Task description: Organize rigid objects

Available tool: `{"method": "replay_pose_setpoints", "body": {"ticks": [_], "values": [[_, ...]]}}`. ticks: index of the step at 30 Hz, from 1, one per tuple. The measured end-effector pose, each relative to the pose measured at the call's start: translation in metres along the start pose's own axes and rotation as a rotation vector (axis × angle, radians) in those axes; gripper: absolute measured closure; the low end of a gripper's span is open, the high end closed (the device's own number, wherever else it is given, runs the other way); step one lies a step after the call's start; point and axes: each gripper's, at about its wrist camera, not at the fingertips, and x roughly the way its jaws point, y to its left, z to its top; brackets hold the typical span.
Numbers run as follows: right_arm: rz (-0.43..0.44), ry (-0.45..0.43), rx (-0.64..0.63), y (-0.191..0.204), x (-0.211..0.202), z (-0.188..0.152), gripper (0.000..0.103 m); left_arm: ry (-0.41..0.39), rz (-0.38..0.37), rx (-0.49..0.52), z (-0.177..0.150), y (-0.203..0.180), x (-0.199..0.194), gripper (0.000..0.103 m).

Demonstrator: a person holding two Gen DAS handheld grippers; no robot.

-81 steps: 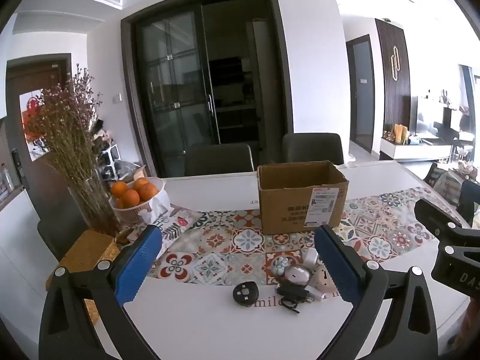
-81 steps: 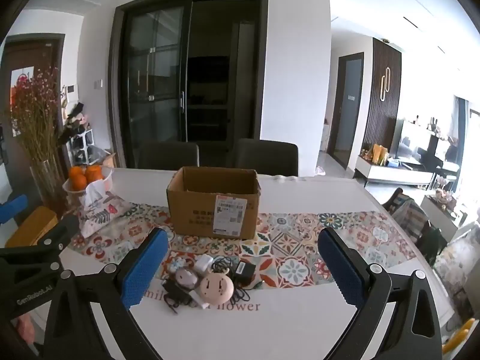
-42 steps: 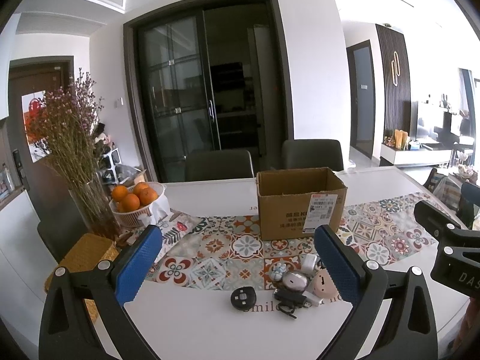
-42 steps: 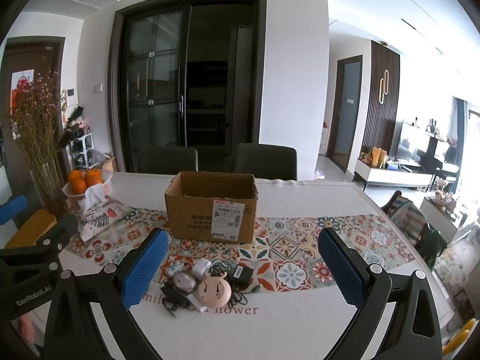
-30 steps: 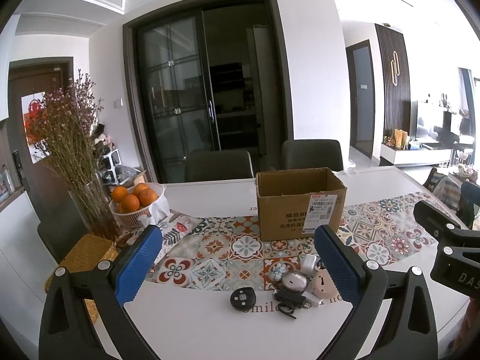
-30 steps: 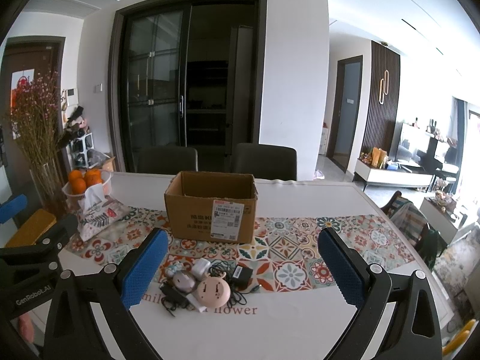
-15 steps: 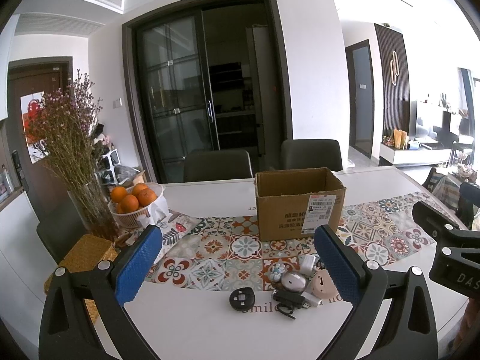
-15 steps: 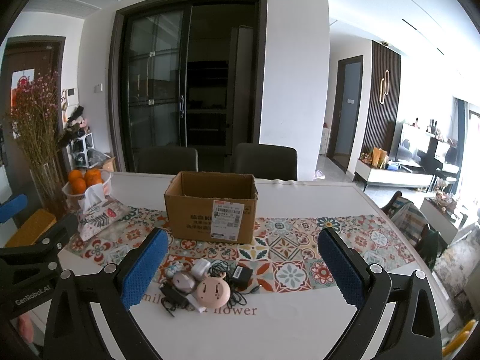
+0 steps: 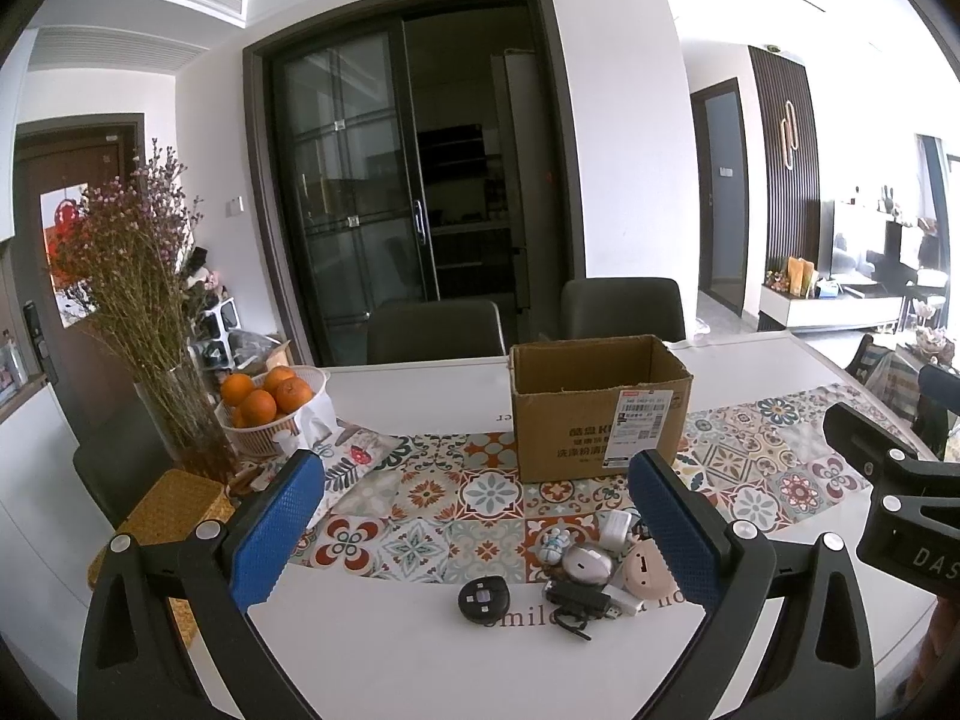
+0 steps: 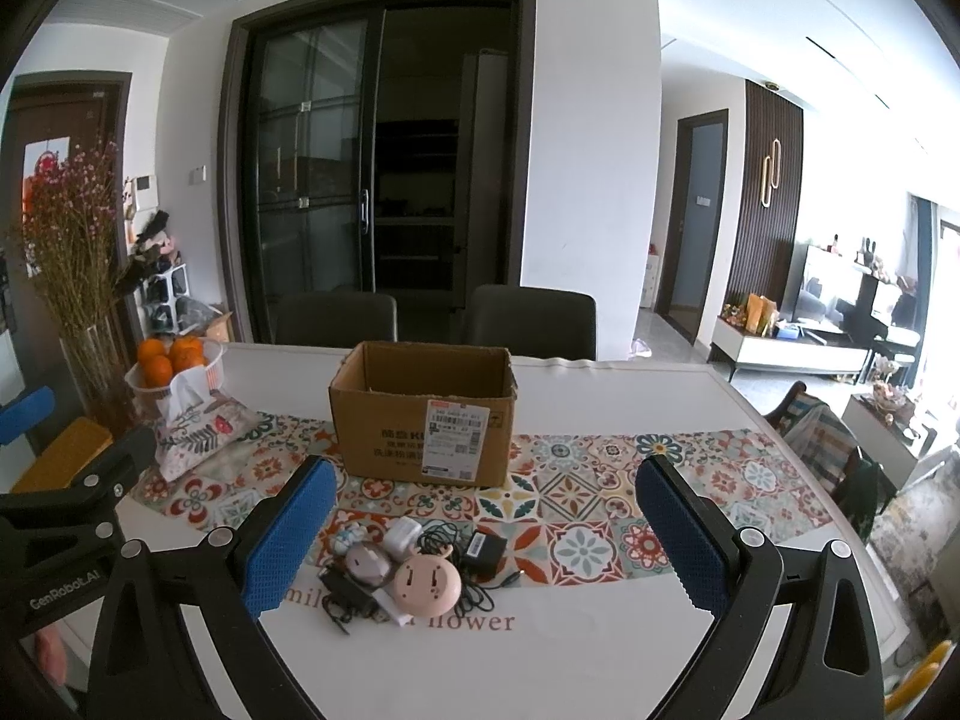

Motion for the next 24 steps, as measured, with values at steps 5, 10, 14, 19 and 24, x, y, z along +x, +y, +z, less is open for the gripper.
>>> {"method": "replay_pose_setpoints", "body": {"ticks": [5,10,14,19,24], "values": [[0.001,0.003,0.000,0.000,0.001,0.000,0.002,0.004,-0.001,0.001,0.000,-0.001,0.001,0.000],[0.004,0.008,-0.002,0.000,0.004,0.000,0.002,0.014,-0.002,-0.003,0.001,-0.001,0.006,0.000],[0.008,0.014,-0.001,-0.001,0.006,-0.003,0.002,0.044,-0.012,-0.009,-0.002,0.000,0.016,0.000],[0.013,0.066,-0.011,0.002,0.032,-0.019,0.002,0.125,-0.013,-0.004,-0.012,-0.001,0.034,0.000],[0.029,0.154,-0.022,0.007,0.062,-0.038,0.002,0.196,0.006,0.030,-0.029,-0.002,0.055,0.000]]}}
